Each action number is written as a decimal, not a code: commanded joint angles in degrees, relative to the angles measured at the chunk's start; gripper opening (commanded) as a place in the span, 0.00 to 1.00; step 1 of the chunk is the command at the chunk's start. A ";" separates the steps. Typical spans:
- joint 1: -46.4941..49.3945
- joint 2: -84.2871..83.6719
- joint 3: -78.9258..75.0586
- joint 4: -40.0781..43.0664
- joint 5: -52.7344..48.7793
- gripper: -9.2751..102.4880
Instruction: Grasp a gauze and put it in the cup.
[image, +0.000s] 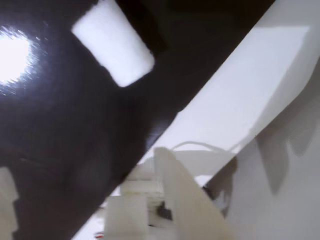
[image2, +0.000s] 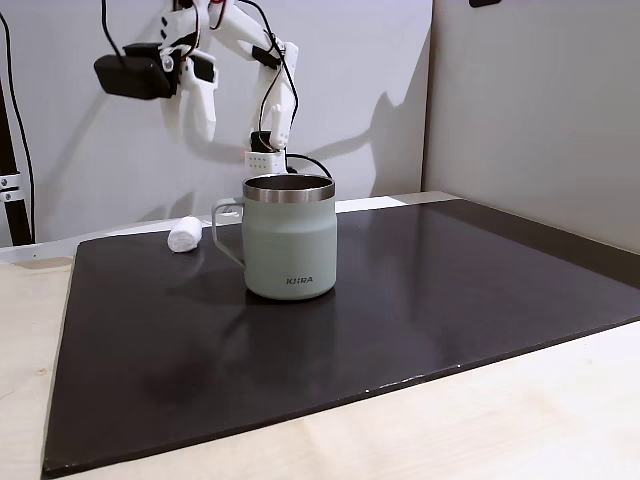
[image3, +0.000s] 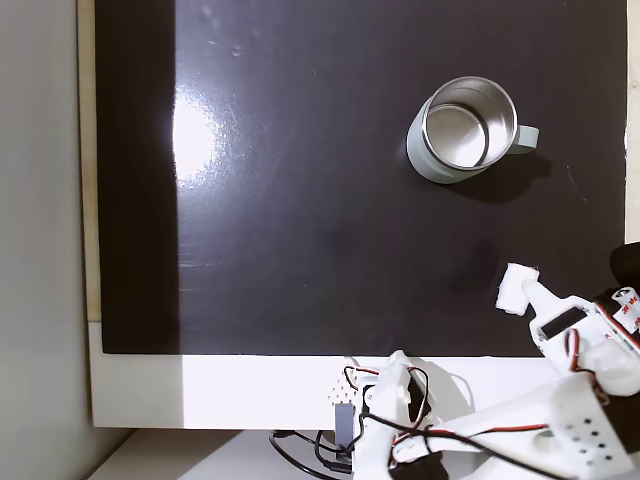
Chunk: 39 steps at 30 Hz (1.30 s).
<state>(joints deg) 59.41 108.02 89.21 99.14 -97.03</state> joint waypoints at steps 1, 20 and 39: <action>0.62 -3.60 -2.99 0.09 -2.02 0.36; 2.37 -24.35 -4.83 -4.04 -1.58 0.36; 2.55 -37.53 -4.83 -10.90 1.23 0.35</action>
<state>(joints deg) 61.70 70.75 87.10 89.03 -96.50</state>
